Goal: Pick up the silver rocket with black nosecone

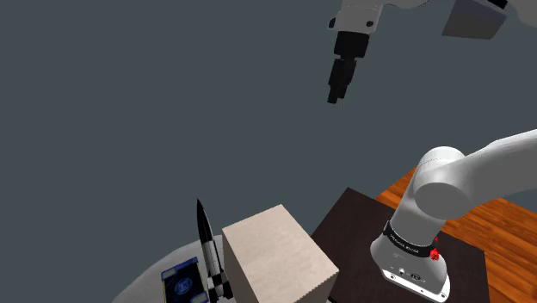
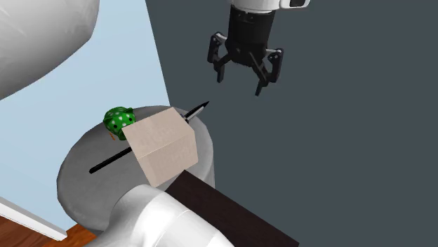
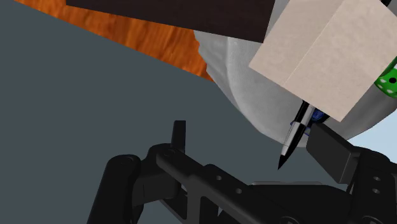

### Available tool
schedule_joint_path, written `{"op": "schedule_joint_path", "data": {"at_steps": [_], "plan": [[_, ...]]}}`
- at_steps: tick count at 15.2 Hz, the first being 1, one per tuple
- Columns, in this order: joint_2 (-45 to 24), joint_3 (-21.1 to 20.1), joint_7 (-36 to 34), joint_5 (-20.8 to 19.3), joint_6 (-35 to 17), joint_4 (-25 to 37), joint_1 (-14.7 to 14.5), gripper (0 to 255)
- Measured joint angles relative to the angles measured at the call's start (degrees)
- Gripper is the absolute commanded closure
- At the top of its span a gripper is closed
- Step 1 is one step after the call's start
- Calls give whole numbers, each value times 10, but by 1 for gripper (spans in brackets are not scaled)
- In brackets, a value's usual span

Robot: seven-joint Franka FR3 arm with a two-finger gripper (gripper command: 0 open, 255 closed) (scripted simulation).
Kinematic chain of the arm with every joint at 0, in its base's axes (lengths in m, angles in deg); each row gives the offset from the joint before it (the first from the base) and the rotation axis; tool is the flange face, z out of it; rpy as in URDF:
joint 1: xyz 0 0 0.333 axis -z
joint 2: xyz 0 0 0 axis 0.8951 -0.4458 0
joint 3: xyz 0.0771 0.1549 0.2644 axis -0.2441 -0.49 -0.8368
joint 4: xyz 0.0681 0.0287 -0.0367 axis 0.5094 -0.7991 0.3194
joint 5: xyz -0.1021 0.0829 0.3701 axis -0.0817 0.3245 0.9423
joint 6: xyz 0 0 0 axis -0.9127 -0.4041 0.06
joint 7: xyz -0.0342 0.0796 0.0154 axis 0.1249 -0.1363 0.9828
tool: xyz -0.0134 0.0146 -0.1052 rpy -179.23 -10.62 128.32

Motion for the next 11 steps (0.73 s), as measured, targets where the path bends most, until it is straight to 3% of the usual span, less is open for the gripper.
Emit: {"op": "schedule_joint_path", "data": {"at_steps": [4, 11], "plan": [[19, -21, -28, 18, -36, -43, -2, 0], [42, -102, -119, 81, -170, -155, -14, 0]]}}
